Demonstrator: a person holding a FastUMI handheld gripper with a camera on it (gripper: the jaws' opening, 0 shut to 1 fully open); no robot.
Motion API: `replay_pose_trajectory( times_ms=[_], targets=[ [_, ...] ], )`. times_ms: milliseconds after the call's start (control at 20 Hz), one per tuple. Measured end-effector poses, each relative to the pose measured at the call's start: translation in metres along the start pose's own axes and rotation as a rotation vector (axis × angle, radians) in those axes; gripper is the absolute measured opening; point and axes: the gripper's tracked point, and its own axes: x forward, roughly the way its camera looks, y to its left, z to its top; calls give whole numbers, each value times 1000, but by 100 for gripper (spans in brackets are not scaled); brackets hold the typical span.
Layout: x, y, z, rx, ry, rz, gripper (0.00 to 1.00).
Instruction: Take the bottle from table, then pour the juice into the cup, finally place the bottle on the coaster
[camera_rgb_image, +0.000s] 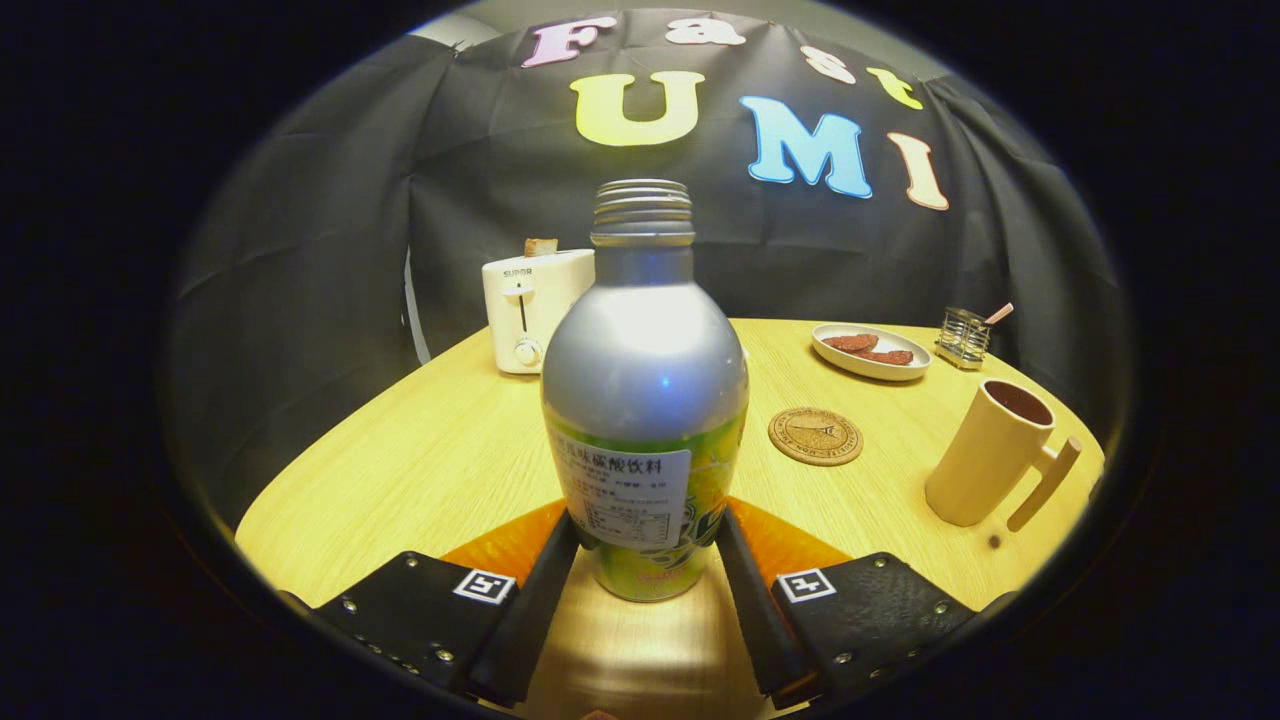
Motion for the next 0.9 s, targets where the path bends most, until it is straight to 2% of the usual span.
replay_pose_trajectory(
  times_ms=[500, 900],
  targets=[
    [-8, -5, 30, 207, 27, 60, 77],
    [-14, -22, 58, 385, -9, 86, 77]
  ],
)
